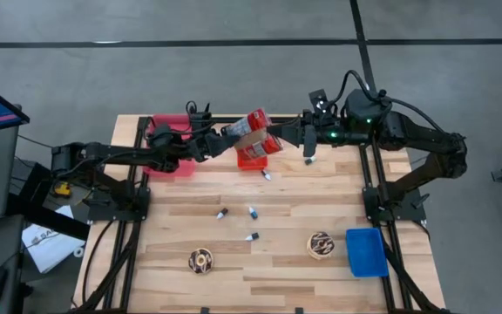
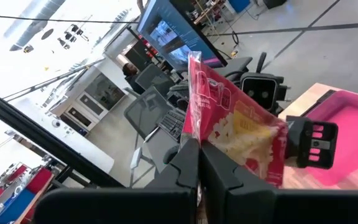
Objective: Pick & Place Food Item
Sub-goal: Put the red popcorn bag into the pink bin
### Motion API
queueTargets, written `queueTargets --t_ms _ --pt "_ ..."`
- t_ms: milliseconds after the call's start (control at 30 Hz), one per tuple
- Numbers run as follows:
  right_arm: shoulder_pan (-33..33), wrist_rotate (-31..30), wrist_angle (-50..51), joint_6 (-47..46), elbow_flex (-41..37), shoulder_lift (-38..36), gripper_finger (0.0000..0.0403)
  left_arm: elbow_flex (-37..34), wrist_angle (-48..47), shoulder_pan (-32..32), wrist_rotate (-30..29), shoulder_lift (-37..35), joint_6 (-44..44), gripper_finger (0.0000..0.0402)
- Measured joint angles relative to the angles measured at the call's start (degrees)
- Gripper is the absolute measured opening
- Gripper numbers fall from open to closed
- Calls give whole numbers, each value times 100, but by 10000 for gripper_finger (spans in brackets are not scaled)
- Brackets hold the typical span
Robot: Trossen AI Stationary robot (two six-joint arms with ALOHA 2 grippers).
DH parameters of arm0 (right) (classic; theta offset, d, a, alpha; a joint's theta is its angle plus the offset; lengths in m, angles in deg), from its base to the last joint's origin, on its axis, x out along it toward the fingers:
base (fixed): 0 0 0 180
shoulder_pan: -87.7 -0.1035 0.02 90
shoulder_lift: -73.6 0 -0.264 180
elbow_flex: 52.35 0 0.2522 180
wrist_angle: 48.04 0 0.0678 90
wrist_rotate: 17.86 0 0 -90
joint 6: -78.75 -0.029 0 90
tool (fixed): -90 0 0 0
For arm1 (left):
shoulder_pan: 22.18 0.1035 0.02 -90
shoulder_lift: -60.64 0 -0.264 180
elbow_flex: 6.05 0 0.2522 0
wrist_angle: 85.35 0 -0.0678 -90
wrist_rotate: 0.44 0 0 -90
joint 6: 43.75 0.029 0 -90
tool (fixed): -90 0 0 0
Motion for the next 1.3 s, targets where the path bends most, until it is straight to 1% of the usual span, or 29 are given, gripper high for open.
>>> queueTargets --t_ms 167,367,500,567,667,767,900,1000,1067,1167,1200,1233,1300 --pt "13 1 -1 1 0 0 0 0 -6 -63 4 0 31 174" --pt "13 -1 10 28 -2 4 0 0 3 -60 10 0 42 84" --pt "-13 -11 4 288 -2 2 0 0 69 -58 79 0 46 23" --pt "-29 -31 -6 313 -2 4 2 -4 171 -37 171 0 48 14" --pt "7 -32 -25 393 -2 2 16 -9 205 -33 213 -39 48 22" --pt "14 -36 -87 407 -2 2 45 -13 242 -30 364 -161 74 21" --pt "92 -11 -130 364 -2 2 94 -13 -23 -6 492 -439 219 12" --pt "130 -19 -126 431 -2 2 135 -14 -514 54 674 -752 335 15" --pt "166 -24 -114 485 -2 -18 162 -13 -1104 92 781 -1067 491 15" --pt "223 -66 -111 581 -2 -77 192 -7 -2343 167 830 -1639 892 13" --pt "242 -68 -42 622 -2 -115 200 -7 -2900 223 823 -1863 1011 13" --pt "255 -80 102 648 -2 -139 205 -9 -3448 285 757 -2088 1142 13" --pt "286 -190 398 662 0 -160 211 -7 -4551 384 445 -2561 1414 13"
